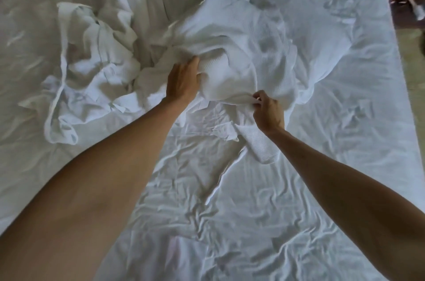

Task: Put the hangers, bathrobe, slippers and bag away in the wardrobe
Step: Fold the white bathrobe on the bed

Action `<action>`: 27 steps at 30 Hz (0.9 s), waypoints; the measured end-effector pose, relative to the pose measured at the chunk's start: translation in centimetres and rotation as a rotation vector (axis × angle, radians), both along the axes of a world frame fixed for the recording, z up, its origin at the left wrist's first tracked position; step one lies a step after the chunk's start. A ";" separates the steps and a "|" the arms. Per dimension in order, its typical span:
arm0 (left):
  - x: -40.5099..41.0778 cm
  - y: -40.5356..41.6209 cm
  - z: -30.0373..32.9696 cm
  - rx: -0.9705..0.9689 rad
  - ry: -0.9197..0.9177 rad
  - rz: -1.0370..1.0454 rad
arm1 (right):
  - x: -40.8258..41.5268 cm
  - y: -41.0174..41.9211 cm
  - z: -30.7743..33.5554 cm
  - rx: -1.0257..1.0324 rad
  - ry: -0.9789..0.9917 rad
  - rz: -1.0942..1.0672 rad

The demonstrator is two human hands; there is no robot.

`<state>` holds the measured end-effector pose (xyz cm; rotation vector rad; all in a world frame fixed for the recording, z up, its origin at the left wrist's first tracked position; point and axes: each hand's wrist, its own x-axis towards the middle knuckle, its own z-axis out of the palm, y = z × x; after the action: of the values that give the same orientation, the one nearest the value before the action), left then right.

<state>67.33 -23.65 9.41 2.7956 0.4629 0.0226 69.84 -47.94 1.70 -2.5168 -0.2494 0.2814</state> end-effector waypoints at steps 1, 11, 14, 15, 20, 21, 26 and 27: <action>-0.7 -0.9 0.1 -0.039 0.033 -0.005 | -0.7 -0.1 0.5 0.055 0.066 -0.015; -16.1 -12.1 1.0 -0.581 0.180 0.264 | -14.7 -4.7 6.8 0.409 0.344 -0.262; -22.3 -15.7 1.7 -0.742 0.226 0.370 | -21.0 -7.9 8.1 0.415 0.369 -0.336; -24.3 -17.1 1.9 -0.797 0.234 0.411 | -23.1 -9.2 8.2 0.407 0.377 -0.357; -34.4 -25.6 -0.4 -0.973 0.349 0.550 | -34.2 -16.6 7.2 0.381 0.429 -0.456; -36.5 -27.5 -1.3 -1.004 0.378 0.558 | -36.3 -18.3 6.7 0.363 0.441 -0.481; -44.7 -35.4 -4.8 -1.122 0.519 0.498 | -45.2 -25.8 3.2 0.268 0.503 -0.568; -45.7 -36.3 -5.3 -1.149 0.508 0.491 | -46.2 -26.9 2.5 0.254 0.509 -0.582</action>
<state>21.59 -60.00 4.14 1.4964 0.8999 -0.6359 23.68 -74.89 4.24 -2.0673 0.5989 0.5867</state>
